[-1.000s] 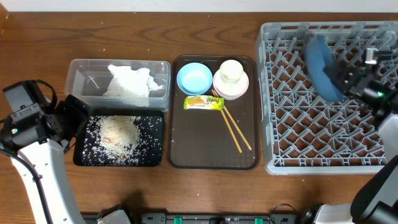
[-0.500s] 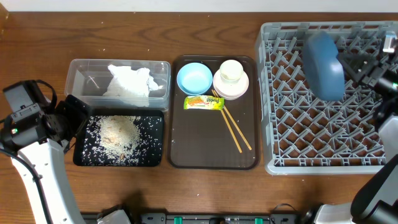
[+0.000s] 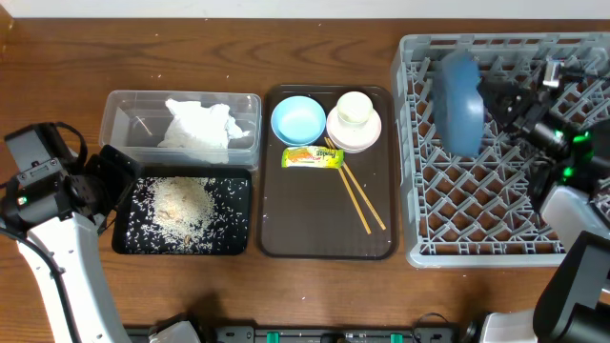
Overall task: Sort waste into correct bins and load items into the dishwasher rack
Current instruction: 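Stand the blue plate upright in the rack's back slots with right gripper, then release the plate and raise the right gripper above the rack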
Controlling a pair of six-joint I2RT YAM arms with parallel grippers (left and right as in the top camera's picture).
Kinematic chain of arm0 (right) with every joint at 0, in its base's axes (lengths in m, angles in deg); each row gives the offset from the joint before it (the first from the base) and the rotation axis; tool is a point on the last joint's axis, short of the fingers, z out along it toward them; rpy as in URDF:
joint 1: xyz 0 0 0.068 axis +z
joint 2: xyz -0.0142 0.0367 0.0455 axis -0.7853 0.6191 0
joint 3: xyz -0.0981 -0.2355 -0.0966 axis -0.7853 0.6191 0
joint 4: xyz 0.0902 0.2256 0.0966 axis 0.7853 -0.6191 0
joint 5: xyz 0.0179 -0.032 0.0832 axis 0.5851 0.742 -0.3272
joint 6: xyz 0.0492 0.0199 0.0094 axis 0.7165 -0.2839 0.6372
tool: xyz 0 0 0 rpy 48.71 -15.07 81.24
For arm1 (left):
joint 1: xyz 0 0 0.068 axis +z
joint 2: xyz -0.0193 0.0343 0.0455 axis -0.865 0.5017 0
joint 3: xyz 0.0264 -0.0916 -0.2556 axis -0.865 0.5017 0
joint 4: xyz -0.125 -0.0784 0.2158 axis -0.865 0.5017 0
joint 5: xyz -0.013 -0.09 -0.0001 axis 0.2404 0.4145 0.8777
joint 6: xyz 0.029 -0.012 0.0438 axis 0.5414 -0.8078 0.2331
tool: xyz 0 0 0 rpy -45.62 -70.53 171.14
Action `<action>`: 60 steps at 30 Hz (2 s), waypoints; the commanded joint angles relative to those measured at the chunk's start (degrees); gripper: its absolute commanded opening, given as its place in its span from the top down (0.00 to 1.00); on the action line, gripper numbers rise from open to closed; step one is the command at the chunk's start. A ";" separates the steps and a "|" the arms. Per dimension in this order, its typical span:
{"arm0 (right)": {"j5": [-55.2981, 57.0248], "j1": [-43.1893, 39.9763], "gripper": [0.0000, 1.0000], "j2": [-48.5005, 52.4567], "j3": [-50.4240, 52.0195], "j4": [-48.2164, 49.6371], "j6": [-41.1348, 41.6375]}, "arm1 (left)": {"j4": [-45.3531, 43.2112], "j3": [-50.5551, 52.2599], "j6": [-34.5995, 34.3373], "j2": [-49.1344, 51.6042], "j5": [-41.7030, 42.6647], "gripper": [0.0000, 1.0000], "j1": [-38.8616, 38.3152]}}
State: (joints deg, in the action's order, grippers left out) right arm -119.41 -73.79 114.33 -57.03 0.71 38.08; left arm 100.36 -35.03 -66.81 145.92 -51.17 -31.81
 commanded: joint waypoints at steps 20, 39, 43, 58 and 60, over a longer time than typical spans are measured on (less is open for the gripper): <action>0.52 -12.94 0.99 0.00 2.43 11.08 0.55 | 0.13 -1.03 0.33 0.02 -0.33 0.08 0.24; -1.70 -17.86 0.94 0.04 2.43 -6.14 -17.07 | 0.13 -1.03 0.31 0.02 -0.33 0.08 0.26; -1.01 -20.17 0.76 0.04 2.43 -9.14 -20.28 | 0.13 -1.03 0.31 0.02 -0.33 0.08 0.24; 2.16 -23.87 0.01 0.04 2.43 -9.11 -20.20 | 0.13 -1.03 0.31 0.00 -0.33 0.08 0.24; 3.23 -23.87 0.01 0.04 2.43 -9.11 -20.20 | 0.13 -1.03 0.33 0.00 -0.33 0.08 0.24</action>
State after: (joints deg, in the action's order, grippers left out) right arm -118.69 -97.18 114.28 -54.64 -8.52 19.13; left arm 100.38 -35.03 -66.81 145.92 -51.17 -31.81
